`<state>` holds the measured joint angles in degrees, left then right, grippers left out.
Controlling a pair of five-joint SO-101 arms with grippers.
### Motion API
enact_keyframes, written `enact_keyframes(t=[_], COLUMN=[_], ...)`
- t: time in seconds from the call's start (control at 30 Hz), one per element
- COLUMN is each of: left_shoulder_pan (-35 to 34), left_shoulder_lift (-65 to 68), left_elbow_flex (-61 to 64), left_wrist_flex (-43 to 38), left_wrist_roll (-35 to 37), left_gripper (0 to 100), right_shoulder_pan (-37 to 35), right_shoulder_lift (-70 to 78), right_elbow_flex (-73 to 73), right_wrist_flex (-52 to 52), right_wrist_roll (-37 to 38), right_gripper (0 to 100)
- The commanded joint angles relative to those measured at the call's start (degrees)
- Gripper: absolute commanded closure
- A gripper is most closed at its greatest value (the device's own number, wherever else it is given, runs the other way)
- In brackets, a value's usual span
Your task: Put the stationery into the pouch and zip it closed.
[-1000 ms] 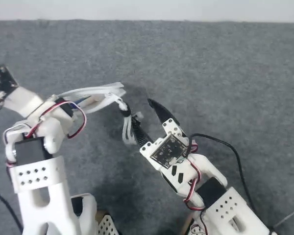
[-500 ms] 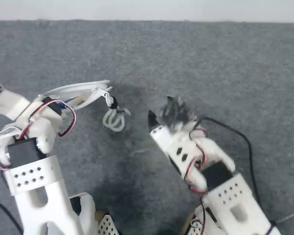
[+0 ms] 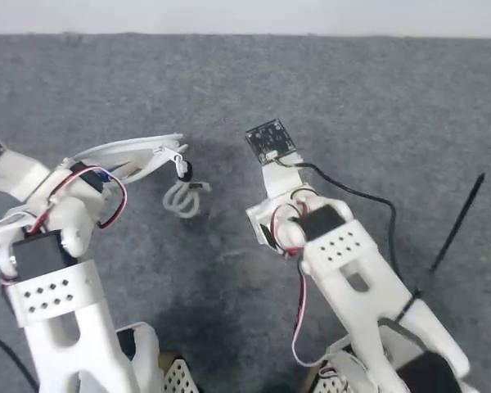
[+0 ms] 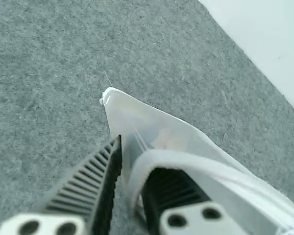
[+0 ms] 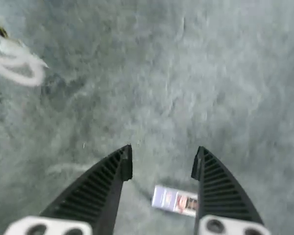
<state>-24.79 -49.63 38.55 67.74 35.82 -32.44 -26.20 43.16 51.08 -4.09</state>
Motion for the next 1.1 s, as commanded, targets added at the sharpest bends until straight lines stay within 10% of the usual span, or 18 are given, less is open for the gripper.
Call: enact_keyframes(t=[0.0, 1.07], left_shoulder_pan=[-0.09, 0.00], left_shoulder_lift=[-2.73, -2.64], left_elbow_flex=[-1.89, -1.89], left_wrist_flex=[-2.20, -2.20], left_wrist_roll=[0.79, 0.79], left_gripper=[99, 99], right_shoulder_pan=[0.75, 7.16], right_shoulder_lift=[2.24, 14.20], right_elbow_flex=[-7.47, -9.32], right_wrist_flex=[6.55, 16.40], right_wrist_roll=[-6.95, -22.24], right_gripper=[81.1, 69.7])
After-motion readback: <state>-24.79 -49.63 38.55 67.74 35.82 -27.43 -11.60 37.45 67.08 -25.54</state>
